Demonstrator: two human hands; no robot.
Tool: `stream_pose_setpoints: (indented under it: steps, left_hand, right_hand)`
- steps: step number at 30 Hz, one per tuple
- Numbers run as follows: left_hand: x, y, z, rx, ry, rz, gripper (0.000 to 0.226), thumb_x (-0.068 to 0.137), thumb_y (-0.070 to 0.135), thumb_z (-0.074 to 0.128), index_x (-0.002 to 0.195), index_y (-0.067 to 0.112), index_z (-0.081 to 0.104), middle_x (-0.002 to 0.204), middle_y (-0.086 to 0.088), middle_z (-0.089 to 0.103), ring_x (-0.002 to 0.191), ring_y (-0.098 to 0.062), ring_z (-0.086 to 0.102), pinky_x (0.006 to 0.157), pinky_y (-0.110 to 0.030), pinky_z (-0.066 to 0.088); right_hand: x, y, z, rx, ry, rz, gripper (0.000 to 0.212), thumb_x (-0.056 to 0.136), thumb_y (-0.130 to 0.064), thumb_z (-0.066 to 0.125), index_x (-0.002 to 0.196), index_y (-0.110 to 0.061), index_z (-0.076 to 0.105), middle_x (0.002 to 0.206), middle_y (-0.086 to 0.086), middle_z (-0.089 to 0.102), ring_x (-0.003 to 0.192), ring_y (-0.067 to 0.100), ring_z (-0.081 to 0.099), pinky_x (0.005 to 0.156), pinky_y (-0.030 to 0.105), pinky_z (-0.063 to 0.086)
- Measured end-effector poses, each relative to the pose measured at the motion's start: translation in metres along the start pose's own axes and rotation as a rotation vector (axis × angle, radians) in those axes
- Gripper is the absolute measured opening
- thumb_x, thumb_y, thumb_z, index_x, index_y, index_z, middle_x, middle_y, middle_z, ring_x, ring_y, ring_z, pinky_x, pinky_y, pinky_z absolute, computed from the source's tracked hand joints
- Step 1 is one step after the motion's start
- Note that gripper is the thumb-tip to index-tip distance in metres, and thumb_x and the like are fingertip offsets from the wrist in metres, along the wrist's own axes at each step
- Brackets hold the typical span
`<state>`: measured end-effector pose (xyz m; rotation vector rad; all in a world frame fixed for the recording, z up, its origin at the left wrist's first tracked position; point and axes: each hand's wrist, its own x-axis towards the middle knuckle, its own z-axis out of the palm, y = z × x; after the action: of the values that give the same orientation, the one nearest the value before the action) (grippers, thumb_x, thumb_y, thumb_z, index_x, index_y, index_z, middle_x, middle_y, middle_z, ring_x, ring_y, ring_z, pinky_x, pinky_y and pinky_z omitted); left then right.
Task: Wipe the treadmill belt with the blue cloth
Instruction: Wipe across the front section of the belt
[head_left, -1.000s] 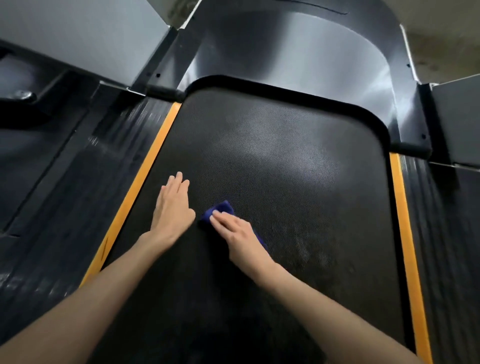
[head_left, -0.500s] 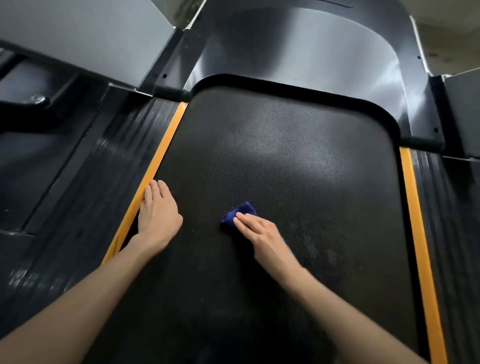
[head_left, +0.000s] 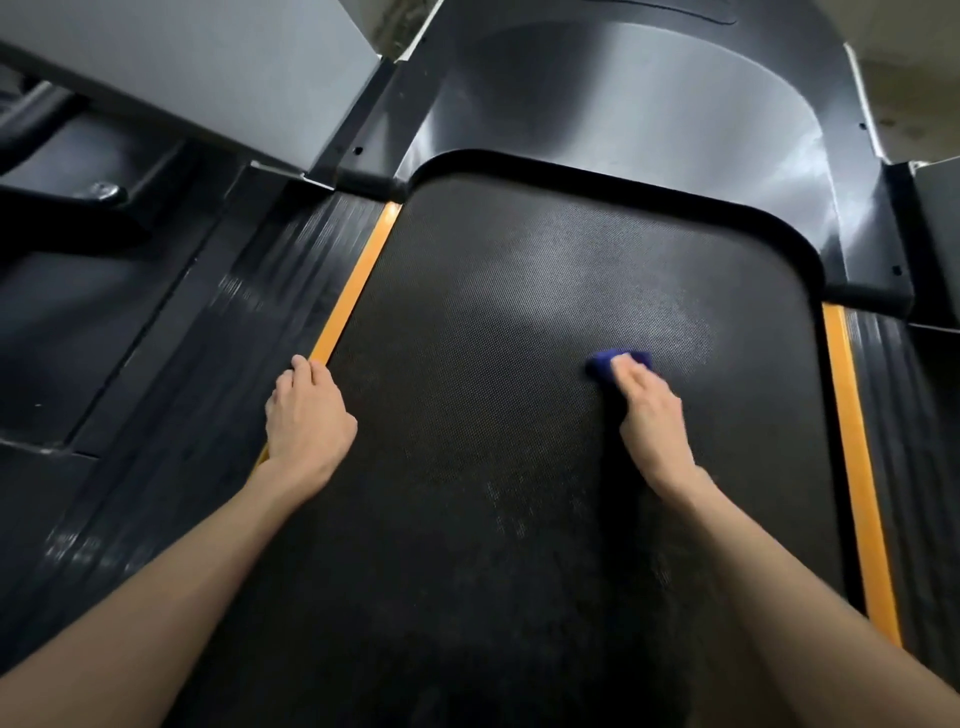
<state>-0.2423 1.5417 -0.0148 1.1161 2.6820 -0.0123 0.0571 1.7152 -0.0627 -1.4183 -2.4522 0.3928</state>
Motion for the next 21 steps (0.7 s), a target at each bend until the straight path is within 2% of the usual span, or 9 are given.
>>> stream_pose_setpoints:
  steps: [2,4,6,8,11,13,15,18,21]
  left_hand:
    - [0.002,-0.002,0.0,-0.009,0.001,0.0,0.057,0.085,0.005,0.053,0.138,-0.003,0.031,0.149,-0.02,0.025,0.128,-0.035,0.036,0.098,-0.043,0.042]
    - [0.002,-0.001,-0.001,-0.016,0.003,0.0,0.056,0.086,0.005,0.054,0.137,-0.003,0.033,0.148,-0.02,0.027,0.126,-0.035,0.039,0.096,-0.042,0.044]
    - [0.002,-0.002,-0.002,-0.013,0.01,0.004,0.054,0.086,0.005,0.054,0.136,-0.003,0.035,0.148,-0.019,0.029,0.124,-0.034,0.041,0.094,-0.041,0.045]
    - [0.001,-0.005,-0.004,-0.021,0.007,0.014,0.052,0.086,0.002,0.053,0.134,-0.001,0.037,0.148,-0.017,0.03,0.122,-0.034,0.042,0.092,-0.04,0.046]
    - [-0.001,-0.011,-0.006,-0.024,0.007,0.046,0.055,0.084,-0.001,0.053,0.136,0.002,0.035,0.15,-0.014,0.027,0.122,-0.033,0.042,0.092,-0.038,0.045]
    - [-0.001,-0.011,-0.007,-0.028,-0.01,0.044,0.059,0.083,0.0,0.054,0.138,0.003,0.033,0.151,-0.013,0.026,0.123,-0.033,0.041,0.094,-0.038,0.044]
    - [-0.001,-0.011,-0.008,-0.034,-0.01,0.044,0.062,0.082,0.001,0.054,0.139,0.003,0.032,0.151,-0.014,0.026,0.124,-0.033,0.04,0.095,-0.039,0.044]
    - [-0.002,-0.012,-0.008,-0.039,-0.008,0.053,0.064,0.081,0.0,0.054,0.14,0.004,0.03,0.151,-0.013,0.025,0.124,-0.032,0.04,0.095,-0.038,0.044]
    - [-0.002,-0.018,-0.006,-0.059,0.004,0.079,0.066,0.082,-0.004,0.054,0.142,0.007,0.03,0.152,-0.01,0.024,0.126,-0.031,0.04,0.095,-0.038,0.045]
  right_hand:
    - [0.0,-0.022,0.009,0.11,0.051,0.188,0.061,0.065,0.016,0.051,0.123,-0.001,0.057,0.123,0.02,0.059,0.114,0.036,0.054,0.098,0.033,0.037]
    - [-0.033,-0.046,0.022,0.125,0.079,-0.044,0.053,0.064,0.012,0.052,0.115,0.0,0.062,0.114,0.018,0.064,0.107,0.033,0.057,0.096,0.029,0.037]
    - [-0.065,-0.045,0.025,0.105,-0.016,-0.392,0.051,0.07,0.006,0.054,0.12,-0.004,0.062,0.123,0.01,0.062,0.114,0.022,0.054,0.099,0.027,0.036]
    - [-0.055,-0.022,0.023,0.026,-0.04,-0.532,0.05,0.077,0.001,0.051,0.125,-0.008,0.059,0.131,0.006,0.057,0.12,0.02,0.053,0.1,0.035,0.041]
    - [-0.016,-0.004,0.029,0.094,0.122,-0.017,0.052,0.077,0.002,0.047,0.128,0.0,0.053,0.133,0.018,0.052,0.124,0.036,0.048,0.107,0.049,0.033]
    - [-0.007,-0.026,0.037,0.152,0.224,0.303,0.049,0.08,-0.004,0.044,0.128,0.003,0.052,0.132,0.022,0.052,0.124,0.04,0.046,0.109,0.046,0.026]
    - [-0.023,-0.07,0.052,0.211,0.224,0.135,0.046,0.081,-0.007,0.043,0.124,0.002,0.055,0.125,0.021,0.056,0.115,0.039,0.052,0.105,0.038,0.029]
    - [-0.066,-0.143,0.076,0.227,-0.046,-0.378,0.052,0.076,0.001,0.048,0.128,-0.003,0.054,0.13,0.014,0.055,0.12,0.03,0.049,0.109,0.038,0.031]
    - [-0.064,-0.145,0.074,0.164,-0.207,-0.635,0.059,0.074,0.002,0.048,0.132,-0.009,0.052,0.136,0.008,0.052,0.127,0.025,0.046,0.112,0.034,0.022]
